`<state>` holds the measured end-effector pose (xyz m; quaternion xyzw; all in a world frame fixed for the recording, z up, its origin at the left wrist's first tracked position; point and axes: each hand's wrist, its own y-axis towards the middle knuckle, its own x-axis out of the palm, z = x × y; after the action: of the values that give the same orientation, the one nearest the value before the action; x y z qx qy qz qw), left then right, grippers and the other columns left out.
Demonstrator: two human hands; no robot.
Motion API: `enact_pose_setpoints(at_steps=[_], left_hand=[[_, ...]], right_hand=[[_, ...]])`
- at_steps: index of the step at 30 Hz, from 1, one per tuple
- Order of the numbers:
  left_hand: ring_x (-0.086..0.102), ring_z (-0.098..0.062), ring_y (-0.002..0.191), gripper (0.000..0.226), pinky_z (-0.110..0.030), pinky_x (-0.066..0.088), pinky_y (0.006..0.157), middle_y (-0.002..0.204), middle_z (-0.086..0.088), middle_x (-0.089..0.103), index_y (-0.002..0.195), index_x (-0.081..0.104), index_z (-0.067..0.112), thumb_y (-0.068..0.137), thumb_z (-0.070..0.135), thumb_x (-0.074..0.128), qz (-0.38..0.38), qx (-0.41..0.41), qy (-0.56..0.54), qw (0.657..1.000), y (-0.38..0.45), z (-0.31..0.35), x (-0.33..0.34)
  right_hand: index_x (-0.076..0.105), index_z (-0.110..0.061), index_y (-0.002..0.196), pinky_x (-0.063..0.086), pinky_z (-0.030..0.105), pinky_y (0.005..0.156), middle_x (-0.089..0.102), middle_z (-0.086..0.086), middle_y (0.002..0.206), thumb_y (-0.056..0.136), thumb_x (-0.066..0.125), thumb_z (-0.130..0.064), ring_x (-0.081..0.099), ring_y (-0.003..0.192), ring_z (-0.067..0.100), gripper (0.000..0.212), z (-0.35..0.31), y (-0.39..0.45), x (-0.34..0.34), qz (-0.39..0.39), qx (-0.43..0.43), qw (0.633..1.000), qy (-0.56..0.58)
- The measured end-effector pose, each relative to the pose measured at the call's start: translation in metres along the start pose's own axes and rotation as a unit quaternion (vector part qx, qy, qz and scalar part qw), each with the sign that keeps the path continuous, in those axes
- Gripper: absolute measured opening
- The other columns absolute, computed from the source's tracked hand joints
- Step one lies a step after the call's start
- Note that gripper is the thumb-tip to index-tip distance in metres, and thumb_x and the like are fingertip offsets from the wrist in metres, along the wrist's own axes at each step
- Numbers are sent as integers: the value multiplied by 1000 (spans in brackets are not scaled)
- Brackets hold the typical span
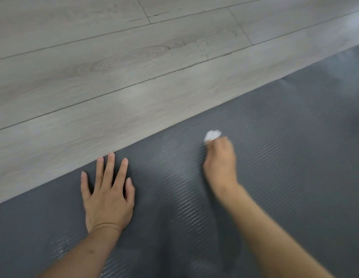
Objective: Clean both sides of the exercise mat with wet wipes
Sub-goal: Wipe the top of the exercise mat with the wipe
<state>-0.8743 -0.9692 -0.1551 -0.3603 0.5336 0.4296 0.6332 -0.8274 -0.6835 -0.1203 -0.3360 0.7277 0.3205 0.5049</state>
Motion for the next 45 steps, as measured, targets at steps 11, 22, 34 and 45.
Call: enact_pose_setpoints(at_steps=[11, 22, 34, 45], left_hand=[[18, -25, 158, 55, -60, 10, 126, 169, -2, 27, 156, 40, 28, 103, 41, 30, 11, 15, 3, 1000, 1, 2, -2], [35, -27, 152, 49, -59, 23, 123, 163, -2, 41, 150, 54, 25, 105, 37, 38, 68, 145, -13, 987, -1, -1, 1], [18, -17, 158, 60, -52, 9, 127, 168, 7, 28, 158, 36, 41, 105, 63, 18, -11, 116, 37, 993, 2, -5, 3], [12, -13, 159, 65, -49, 5, 129, 169, 11, 24, 157, 35, 45, 101, 70, 13, -12, 100, 3, 995, 0, 0, 1]], right_hand=[[58, 0, 87, 46, 50, 72, 53, 19, 88, 91, 50, 1, 51, 83, 38, 9, 81, 11, -33, 29, 23, 999, -30], [57, -7, 94, 47, 46, 72, 53, 15, 88, 92, 50, -9, 50, 84, 33, 8, 43, -52, -22, -56, -156, 986, 16], [57, -9, 94, 44, 39, 69, 52, 10, 94, 87, 53, -5, 48, 87, 29, 8, -16, -131, -5, -124, -296, 945, 54], [62, -7, 96, 41, 37, 77, 59, 13, 90, 76, 46, 2, 50, 85, 30, 27, 1, -131, -8, -27, -146, 987, 60]])
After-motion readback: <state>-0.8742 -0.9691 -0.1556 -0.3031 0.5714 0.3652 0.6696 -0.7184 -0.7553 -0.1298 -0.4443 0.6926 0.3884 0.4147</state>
